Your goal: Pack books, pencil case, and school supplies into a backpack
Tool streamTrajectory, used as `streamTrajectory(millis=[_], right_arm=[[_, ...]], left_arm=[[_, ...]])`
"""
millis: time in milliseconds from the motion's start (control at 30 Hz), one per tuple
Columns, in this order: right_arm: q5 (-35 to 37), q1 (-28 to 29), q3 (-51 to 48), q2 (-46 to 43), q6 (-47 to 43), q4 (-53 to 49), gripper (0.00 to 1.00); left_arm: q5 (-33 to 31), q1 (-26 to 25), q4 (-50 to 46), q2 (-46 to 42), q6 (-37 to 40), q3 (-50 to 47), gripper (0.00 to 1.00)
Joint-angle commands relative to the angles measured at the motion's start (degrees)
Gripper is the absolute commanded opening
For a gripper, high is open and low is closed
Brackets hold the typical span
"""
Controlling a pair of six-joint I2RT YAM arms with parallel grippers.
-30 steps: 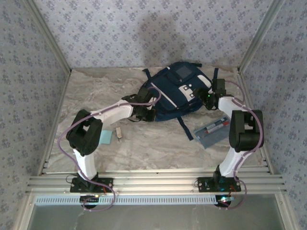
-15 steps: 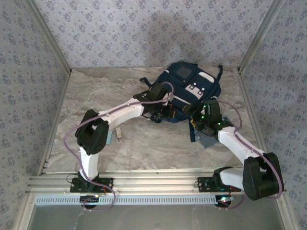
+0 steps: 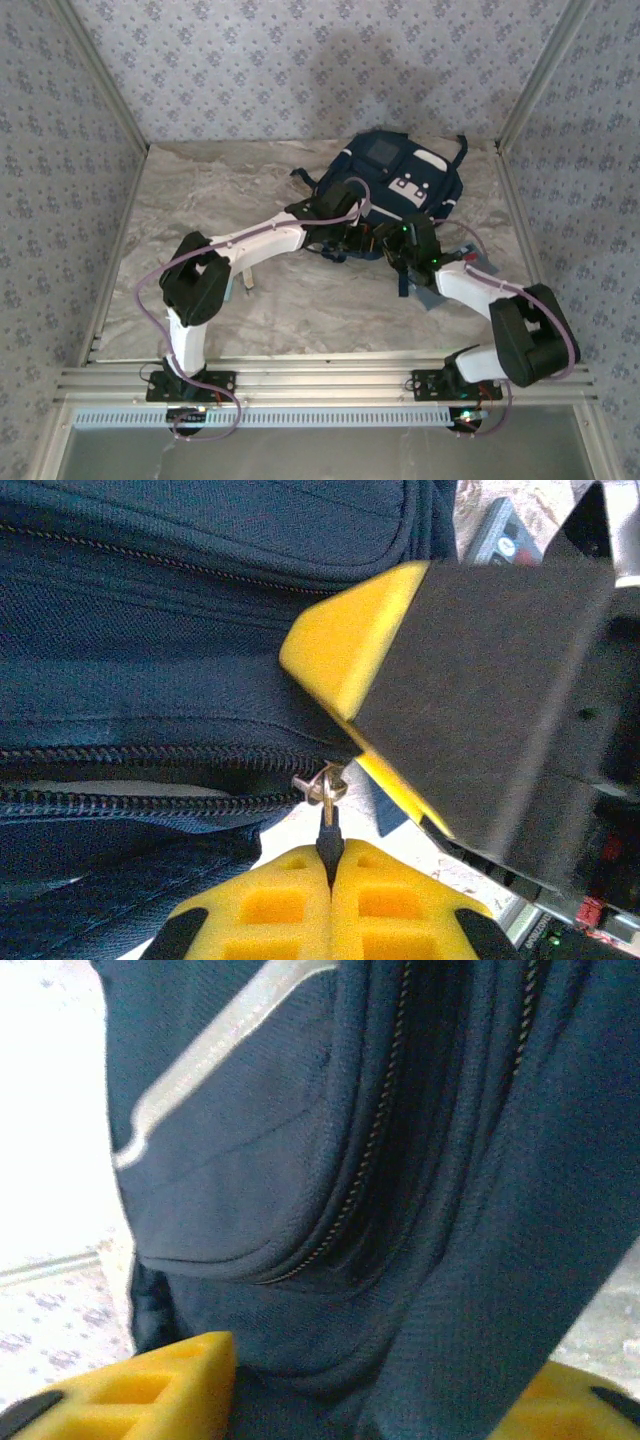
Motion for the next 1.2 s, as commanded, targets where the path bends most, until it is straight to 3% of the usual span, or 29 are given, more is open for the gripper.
streamTrajectory(millis=[0, 67, 100, 533, 700, 833, 1067, 1167], right_arm=[[2.1, 0.7, 0.2, 0.6, 0.8, 3.9, 0.18], [3.3, -0.2, -0.4, -1.5, -0.8, 1.7, 0.02], [3.7, -0.8, -0.6, -2.7, -1.7, 0.3, 0.00], [1.5, -12.6, -3.0, -18.8, -16.2, -18.6, 0.00], [-5.5, -19.4, -0.9, -16.2, -23.2, -20.0, 0.00], [-11.9, -23.4, 5.2, -9.9, -30.0, -21.1, 0.00], [-13.8, -22.3, 10.6, -5.1, -36.3, -27.3, 0.00], [-12.9, -23.1, 10.7, -4.0, -39.0, -32.1, 0.00]], left_arm=[[1.8, -0.5, 3.0, -4.5, 1.1, -0.4, 0.00], [0.5, 0.3, 1.4, -5.4, 2.0, -1.4, 0.00], [-0.1, 1.0, 0.9, -5.9, 2.5, -2.1, 0.00], [-7.7, 15.0, -4.7, -9.0, 10.1, -7.9, 0.00], [-8.3, 15.5, -4.3, -6.8, 10.6, -6.7, 0.00], [-7.7, 15.5, -3.1, -10.5, 10.4, -10.7, 0.00], [-6.1, 13.7, -3.3, -12.6, 11.6, -13.4, 0.00], [-5.5, 12.1, -3.0, -10.3, 12.6, -10.8, 0.11]])
